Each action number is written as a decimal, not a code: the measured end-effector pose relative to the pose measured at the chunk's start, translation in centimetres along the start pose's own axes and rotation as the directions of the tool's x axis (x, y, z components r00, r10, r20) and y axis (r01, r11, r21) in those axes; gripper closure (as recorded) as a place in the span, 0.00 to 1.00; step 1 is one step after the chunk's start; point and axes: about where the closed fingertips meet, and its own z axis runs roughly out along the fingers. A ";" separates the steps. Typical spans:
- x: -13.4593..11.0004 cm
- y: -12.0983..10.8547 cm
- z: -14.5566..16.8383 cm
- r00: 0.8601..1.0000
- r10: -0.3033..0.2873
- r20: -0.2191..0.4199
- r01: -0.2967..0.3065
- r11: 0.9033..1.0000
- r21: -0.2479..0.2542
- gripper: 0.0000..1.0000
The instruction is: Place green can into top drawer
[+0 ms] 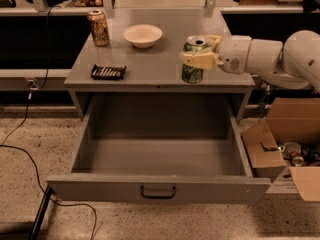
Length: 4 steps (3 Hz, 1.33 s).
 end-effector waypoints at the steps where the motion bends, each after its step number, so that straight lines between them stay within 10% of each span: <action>1: 3.0 3.0 -1.0 0.998 0.036 -0.057 -0.037 0.999 -0.027 1.00; 4: 8.4 5.5 -3.4 0.990 -0.061 -0.128 0.047 0.993 -0.110 1.00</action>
Offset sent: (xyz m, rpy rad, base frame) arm -0.0753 -0.0344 -0.1090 -0.0438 0.0588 0.1292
